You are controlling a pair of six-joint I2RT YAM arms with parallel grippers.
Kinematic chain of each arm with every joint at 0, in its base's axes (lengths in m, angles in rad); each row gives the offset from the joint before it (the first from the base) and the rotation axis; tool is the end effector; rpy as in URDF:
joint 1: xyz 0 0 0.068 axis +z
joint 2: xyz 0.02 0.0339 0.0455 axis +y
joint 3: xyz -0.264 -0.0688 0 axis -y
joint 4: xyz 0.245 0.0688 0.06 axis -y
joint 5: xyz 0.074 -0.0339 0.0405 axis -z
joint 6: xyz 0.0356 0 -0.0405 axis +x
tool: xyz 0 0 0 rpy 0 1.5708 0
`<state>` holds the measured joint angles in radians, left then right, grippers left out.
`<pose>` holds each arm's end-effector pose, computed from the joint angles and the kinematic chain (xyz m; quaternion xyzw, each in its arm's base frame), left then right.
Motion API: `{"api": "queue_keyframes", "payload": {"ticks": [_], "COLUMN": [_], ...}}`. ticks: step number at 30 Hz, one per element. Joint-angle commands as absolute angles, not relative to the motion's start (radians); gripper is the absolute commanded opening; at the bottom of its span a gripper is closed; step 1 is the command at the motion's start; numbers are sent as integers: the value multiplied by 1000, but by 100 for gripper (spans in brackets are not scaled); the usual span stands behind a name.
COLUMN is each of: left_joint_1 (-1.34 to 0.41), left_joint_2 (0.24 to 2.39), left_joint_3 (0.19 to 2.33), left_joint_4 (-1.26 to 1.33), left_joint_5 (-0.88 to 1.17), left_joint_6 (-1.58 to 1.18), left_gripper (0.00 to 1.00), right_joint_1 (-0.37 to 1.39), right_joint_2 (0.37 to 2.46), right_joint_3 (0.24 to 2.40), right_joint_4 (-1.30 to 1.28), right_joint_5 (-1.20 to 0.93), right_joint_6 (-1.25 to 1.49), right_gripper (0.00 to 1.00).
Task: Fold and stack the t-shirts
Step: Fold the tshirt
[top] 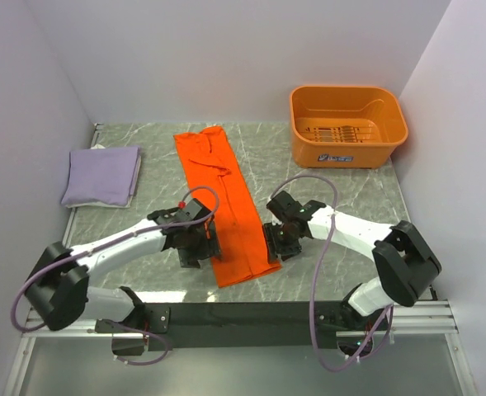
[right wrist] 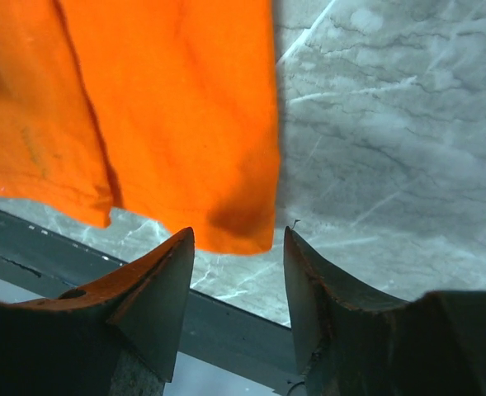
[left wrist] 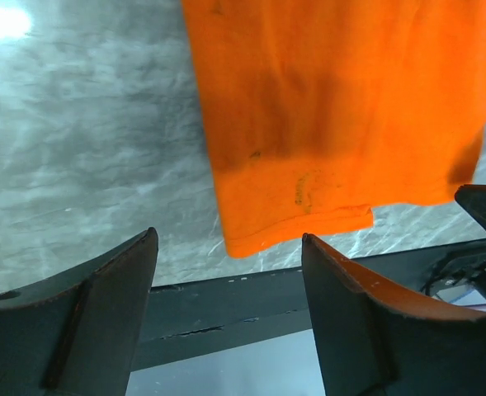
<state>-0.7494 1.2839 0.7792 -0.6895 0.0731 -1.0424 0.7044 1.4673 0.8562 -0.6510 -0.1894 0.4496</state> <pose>0.1659 -0.1579 0.1989 -0.1365 0.9722 -0.1685 0.0889 0.1945 0.1741 0.1808 -0.1394 0.9739 0.1618 0.0773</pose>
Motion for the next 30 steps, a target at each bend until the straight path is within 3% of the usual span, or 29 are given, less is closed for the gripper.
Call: {"api": "queue_keyframes", "payload": {"ticks": [1, 19, 27, 29, 30], "left_joint_1": [-781, -888, -933, -933, -933], "left_joint_2": [1371, 1654, 1741, 1735, 1729], "left_joint_3": [836, 942, 997, 994, 991], "left_joint_4": [-663, -775, -811, -808, -808], "left_joint_5": [100, 144, 130, 130, 127], "left_joint_6": [-1078, -1014, -996, -999, -1000], "left_gripper": [75, 71, 50, 42, 33], "right_joint_1": [707, 772, 781, 781, 781], "right_joint_2": [1497, 1652, 1672, 1666, 1661], "right_joint_3": [868, 957, 971, 968, 968], "right_joint_4": [-632, -704, -709, -706, -706], "right_joint_5": [-199, -161, -155, -153, -152], "right_joint_6": [460, 457, 456, 457, 457], "right_gripper": [54, 49, 36, 30, 27]}}
